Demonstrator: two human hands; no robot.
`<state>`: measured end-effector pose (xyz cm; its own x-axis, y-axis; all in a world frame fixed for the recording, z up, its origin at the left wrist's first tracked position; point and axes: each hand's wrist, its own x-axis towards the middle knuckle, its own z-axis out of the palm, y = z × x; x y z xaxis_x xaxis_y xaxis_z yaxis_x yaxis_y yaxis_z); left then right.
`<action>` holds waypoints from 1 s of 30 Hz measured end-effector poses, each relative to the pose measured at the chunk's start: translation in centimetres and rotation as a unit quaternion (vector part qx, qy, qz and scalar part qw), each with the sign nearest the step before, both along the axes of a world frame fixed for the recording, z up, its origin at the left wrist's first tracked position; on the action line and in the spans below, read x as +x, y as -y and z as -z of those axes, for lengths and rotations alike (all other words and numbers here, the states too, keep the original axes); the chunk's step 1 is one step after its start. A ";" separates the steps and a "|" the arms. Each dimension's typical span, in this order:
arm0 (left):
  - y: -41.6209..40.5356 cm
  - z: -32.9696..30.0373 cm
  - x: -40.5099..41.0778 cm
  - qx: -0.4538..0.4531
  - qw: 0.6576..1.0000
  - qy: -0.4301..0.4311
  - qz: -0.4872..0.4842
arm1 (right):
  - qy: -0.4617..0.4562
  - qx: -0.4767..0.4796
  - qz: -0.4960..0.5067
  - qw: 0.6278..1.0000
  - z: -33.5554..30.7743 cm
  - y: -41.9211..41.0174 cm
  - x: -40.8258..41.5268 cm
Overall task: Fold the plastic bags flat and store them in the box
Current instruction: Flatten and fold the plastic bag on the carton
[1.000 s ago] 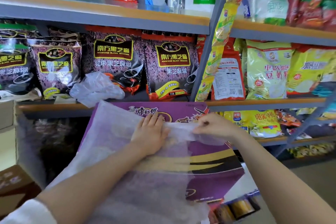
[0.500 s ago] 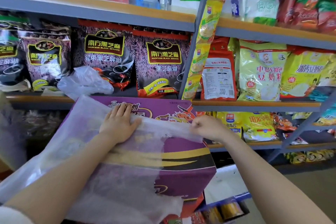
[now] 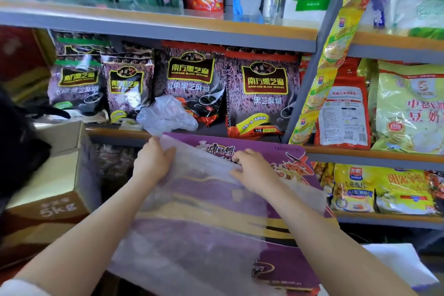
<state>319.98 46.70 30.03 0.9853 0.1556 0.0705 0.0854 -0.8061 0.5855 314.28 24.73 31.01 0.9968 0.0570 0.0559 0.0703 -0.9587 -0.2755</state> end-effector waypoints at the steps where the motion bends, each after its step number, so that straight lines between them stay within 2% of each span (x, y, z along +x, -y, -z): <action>1: -0.3 -0.2 0.4 -0.056 0.998 0.000 0.008 | 0.002 0.006 0.001 1.000 0.0 -0.1 0.2; 3: -0.4 -0.6 0.8 -0.150 0.988 0.023 0.033 | 0.030 0.037 -0.001 0.999 -0.2 -0.3 0.4; 6: -0.3 -1.8 0.4 -0.275 0.956 0.064 0.084 | 0.063 0.166 -0.002 0.984 -0.7 -0.4 0.8; 9: -0.9 -3.0 0.0 -0.445 0.882 0.017 0.156 | 0.074 0.306 -0.005 0.949 -1.7 -0.7 1.0; 11: -1.3 -3.6 0.2 -0.512 0.837 -0.003 0.192 | 0.073 0.350 -0.020 0.934 -2.8 -0.8 0.9; 15: -1.4 -4.6 0.5 -0.547 0.810 0.016 0.210 | 0.021 0.315 -0.069 0.946 -5.6 -0.9 0.4; 19: -1.2 -4.9 0.9 -0.539 0.817 0.017 0.207 | -0.044 0.336 -0.075 0.938 -6.7 -0.8 -0.4; 22: -1.0 -4.8 1.0 -0.541 0.814 0.022 0.210 | -0.029 0.371 -0.097 0.923 -6.6 -1.0 -0.8; 24: -0.9 -4.8 1.0 -0.543 0.815 0.024 0.201 | 0.029 0.306 -0.101 0.946 -6.4 -1.4 -1.1; 26: -0.7 -4.8 1.0 -0.542 0.818 0.028 0.192 | 0.135 0.163 -0.075 0.974 -5.8 -2.3 -1.4; 28: -0.4 -4.9 0.7 -0.543 0.817 0.032 0.190 | 0.270 0.011 -0.044 0.962 -5.1 -3.2 -1.5; 30: -0.1 -4.9 0.3 -0.545 0.815 0.030 0.195 | 0.332 -0.052 -0.049 0.940 -4.2 -3.8 -1.4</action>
<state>320.29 46.84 34.94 0.9747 -0.1664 0.1491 -0.1075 0.2359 0.9658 312.86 28.52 35.24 0.7333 0.1871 0.6537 0.2840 -0.9578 -0.0446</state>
